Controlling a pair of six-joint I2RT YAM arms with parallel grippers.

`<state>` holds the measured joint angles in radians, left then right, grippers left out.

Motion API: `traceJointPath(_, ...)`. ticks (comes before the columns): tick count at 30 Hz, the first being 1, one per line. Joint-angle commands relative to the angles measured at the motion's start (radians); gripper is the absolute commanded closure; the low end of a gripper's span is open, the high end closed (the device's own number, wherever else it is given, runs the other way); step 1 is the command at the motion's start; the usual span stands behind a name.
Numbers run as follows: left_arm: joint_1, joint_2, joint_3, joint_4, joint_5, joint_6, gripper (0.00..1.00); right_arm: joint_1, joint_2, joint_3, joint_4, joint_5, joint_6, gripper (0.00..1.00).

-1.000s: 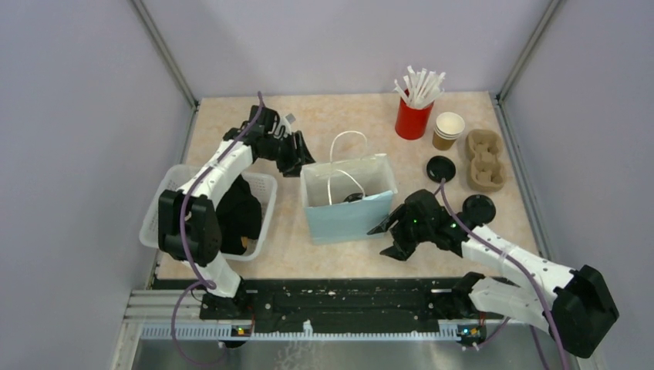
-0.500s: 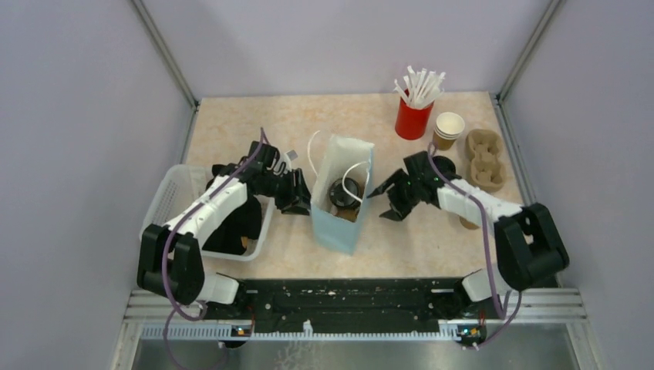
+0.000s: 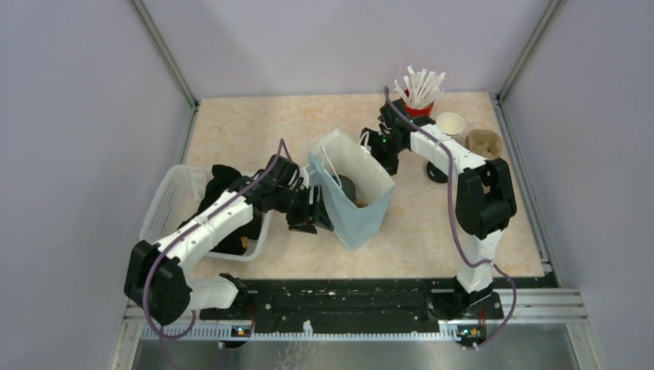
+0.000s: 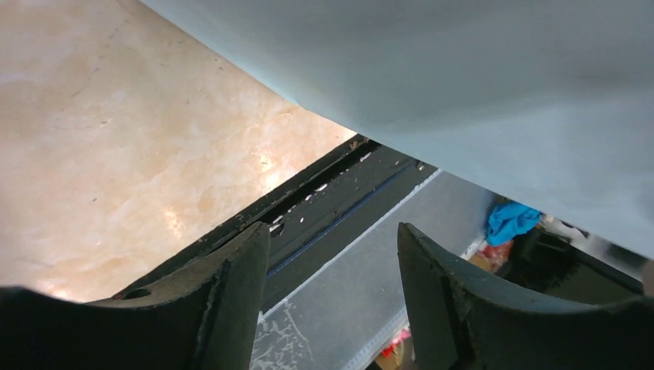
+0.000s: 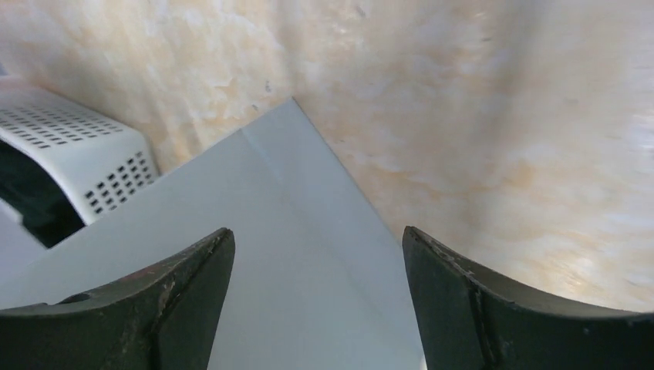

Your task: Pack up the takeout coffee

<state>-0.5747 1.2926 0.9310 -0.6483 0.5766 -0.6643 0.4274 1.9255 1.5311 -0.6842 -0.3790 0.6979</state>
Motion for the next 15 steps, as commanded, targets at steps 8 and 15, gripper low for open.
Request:
traceJointPath(8,0.09,-0.19,0.398,-0.314,-0.429,0.144,0.17,-0.119,-0.369,-0.118,-0.458,0.326,-0.227,0.13)
traceJointPath(15,0.145,-0.133,0.638,-0.298,-0.524,0.111,0.16,-0.13,-0.613,-0.128,-0.631,0.468,-0.231,0.01)
